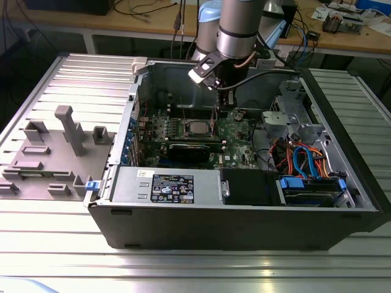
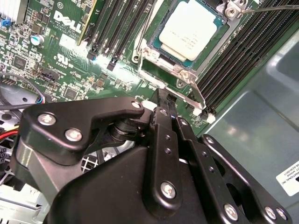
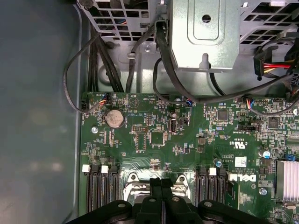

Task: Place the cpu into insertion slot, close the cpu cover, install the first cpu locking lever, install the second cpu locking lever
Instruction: 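Close the cpu cover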

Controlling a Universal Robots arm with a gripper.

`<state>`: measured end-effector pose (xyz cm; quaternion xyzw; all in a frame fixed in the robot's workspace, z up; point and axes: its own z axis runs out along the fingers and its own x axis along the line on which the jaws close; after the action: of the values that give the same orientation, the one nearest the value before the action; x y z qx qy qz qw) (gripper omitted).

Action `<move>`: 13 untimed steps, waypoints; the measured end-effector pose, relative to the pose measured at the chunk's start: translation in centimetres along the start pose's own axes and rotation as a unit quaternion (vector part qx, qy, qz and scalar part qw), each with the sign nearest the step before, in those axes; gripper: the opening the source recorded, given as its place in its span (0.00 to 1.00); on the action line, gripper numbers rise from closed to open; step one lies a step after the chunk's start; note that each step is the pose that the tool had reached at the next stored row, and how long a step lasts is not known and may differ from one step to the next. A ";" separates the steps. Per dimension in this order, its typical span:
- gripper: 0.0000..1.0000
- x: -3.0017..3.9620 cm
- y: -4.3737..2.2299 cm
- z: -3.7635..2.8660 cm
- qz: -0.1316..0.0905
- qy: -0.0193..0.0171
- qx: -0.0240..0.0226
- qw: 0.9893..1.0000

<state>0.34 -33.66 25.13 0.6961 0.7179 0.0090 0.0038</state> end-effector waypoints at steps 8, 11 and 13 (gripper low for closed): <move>0.11 0.01 -0.21 0.00 0.000 0.000 0.000 1.000; 0.11 0.01 -0.22 0.00 0.000 0.000 0.000 1.000; 0.11 0.01 -0.22 0.00 0.000 0.000 0.000 1.000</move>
<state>0.12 -33.66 25.13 0.6961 0.7179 0.0091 0.0038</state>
